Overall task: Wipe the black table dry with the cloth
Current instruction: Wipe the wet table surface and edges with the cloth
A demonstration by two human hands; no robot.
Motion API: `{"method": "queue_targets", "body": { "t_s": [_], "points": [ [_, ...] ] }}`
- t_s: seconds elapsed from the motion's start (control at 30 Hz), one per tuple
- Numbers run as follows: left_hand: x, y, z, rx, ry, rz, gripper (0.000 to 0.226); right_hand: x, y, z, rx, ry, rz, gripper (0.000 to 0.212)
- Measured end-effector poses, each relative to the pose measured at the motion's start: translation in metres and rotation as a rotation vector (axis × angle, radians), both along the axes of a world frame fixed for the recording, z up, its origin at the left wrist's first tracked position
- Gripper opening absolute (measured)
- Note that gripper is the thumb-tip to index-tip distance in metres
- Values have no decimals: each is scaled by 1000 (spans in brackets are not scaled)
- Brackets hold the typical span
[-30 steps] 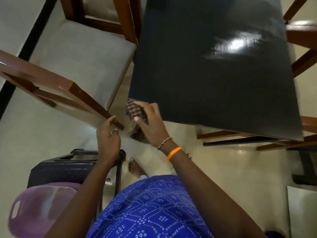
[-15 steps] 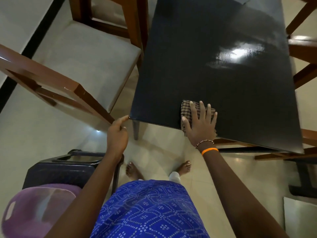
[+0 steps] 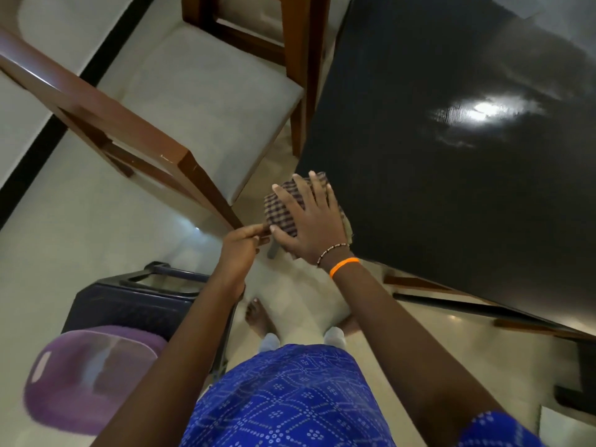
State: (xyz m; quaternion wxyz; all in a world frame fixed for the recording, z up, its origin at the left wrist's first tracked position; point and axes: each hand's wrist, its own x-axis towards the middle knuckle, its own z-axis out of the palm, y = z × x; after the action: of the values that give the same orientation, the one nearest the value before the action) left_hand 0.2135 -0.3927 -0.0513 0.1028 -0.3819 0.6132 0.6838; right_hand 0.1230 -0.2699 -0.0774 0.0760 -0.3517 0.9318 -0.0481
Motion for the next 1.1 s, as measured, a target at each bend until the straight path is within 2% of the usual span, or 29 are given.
{"method": "queue_targets", "body": {
  "t_s": [0.23,0.43,0.63,0.83,0.97,1.1],
  "points": [
    [-6,-8,7,50,-18,-82,36,-104,-12,7,26,15,-159,65],
    [-4,-12,5,43,-21,-141,34,-165,-37,8,54,-140,-343,69],
    [0,-12,2,83,-21,-66,36,-98,-28,5,-3,-44,-254,72],
    [11,-9,0,81,-90,85,51,-6,-22,3,-13,-24,-104,75],
    [20,3,2,69,-72,100,33,25,-5,1,-8,-15,61,76],
    [25,20,6,45,-79,82,20,24,23,3,-22,-26,180,78]
  ]
}}
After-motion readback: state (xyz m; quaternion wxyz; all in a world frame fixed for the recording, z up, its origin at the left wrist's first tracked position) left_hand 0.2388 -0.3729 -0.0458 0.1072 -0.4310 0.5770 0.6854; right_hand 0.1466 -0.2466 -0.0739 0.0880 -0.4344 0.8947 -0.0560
